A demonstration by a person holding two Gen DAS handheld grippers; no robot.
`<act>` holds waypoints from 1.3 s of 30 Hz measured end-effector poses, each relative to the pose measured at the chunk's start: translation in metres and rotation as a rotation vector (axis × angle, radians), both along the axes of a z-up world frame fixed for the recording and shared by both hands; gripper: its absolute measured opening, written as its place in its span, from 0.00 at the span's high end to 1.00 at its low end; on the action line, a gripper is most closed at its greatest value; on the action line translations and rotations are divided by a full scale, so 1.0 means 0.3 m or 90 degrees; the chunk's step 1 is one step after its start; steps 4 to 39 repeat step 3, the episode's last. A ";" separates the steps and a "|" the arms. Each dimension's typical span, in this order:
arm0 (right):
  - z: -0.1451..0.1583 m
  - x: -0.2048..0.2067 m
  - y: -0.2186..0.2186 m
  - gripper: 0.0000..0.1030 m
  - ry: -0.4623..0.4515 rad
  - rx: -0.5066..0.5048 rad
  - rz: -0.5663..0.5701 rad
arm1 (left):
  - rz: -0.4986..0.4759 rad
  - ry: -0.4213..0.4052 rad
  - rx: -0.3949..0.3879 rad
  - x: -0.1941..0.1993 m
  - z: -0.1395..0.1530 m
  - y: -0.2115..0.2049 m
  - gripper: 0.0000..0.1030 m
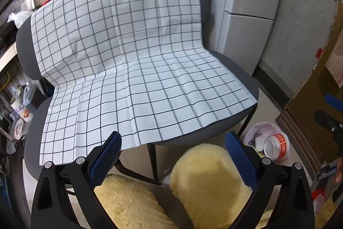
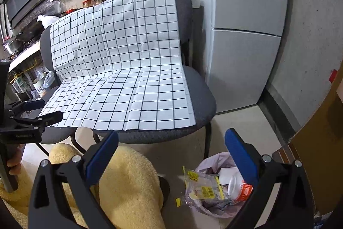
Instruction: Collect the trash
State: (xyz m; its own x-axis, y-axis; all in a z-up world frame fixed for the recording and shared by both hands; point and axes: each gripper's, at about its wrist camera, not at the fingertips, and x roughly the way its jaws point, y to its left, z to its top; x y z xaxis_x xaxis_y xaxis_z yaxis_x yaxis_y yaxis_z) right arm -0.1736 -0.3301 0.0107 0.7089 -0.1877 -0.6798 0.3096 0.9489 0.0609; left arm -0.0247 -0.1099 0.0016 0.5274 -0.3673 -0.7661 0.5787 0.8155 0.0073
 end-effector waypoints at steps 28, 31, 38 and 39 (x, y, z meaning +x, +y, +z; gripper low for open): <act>-0.042 0.073 0.003 0.06 0.012 0.017 0.018 | 0.022 0.018 -0.001 0.054 -0.041 0.027 0.06; -0.042 0.073 0.003 0.06 0.012 0.017 0.018 | 0.022 0.018 -0.001 0.054 -0.041 0.027 0.06; -0.042 0.073 0.003 0.06 0.012 0.017 0.018 | 0.022 0.018 -0.001 0.054 -0.041 0.027 0.06; -0.042 0.073 0.003 0.06 0.012 0.017 0.018 | 0.022 0.018 -0.001 0.054 -0.041 0.027 0.06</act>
